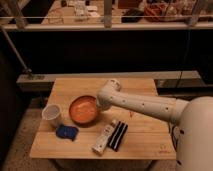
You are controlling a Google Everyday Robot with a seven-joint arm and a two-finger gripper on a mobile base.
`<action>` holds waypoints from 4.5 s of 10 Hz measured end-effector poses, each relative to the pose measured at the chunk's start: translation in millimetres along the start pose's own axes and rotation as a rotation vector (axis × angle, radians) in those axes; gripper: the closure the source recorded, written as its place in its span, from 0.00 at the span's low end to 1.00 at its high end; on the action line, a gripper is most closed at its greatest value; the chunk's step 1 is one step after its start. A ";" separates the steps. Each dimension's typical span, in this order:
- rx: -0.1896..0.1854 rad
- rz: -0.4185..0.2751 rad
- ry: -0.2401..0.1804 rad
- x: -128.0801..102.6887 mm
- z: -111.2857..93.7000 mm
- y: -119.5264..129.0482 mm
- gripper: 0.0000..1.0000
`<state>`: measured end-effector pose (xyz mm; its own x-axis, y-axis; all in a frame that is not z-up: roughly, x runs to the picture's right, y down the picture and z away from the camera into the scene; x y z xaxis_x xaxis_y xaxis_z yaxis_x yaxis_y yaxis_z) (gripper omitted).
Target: Drag the ceramic bowl in a circle
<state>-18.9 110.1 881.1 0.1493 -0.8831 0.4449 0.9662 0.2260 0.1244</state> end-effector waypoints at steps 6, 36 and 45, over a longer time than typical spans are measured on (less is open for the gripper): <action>0.049 0.119 0.029 83.2 11.2 13.9 0.93; 0.054 0.277 0.058 46.8 -16.6 67.5 0.93; 0.134 0.034 -0.014 -20.9 -11.6 1.1 0.93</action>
<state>-18.5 124.0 861.6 0.1780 -0.8684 0.4628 0.9236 0.3097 0.2259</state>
